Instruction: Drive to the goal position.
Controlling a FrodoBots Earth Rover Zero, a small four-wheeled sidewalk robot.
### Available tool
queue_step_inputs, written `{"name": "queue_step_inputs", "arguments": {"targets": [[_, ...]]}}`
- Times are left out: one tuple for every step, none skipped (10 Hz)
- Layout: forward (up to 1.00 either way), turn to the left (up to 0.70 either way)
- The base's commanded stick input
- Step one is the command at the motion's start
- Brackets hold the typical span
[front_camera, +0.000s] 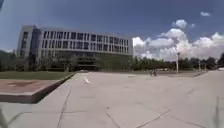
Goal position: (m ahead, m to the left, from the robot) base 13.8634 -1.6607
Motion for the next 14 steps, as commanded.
{"name": "queue_step_inputs", "arguments": {"targets": [[1.00, 0.00], [1.00, 0.00], [1.00, 0.00], [1.00, 0.00], [1.00, 0.00], [1.00, 0.00], [1.00, 0.00], [1.00, 0.27], [1.00, 0.27], [1.00, 0.27], [1.00, 0.15], [1.00, 0.02], [1.00, 0.00], [1.00, 0.00]]}}
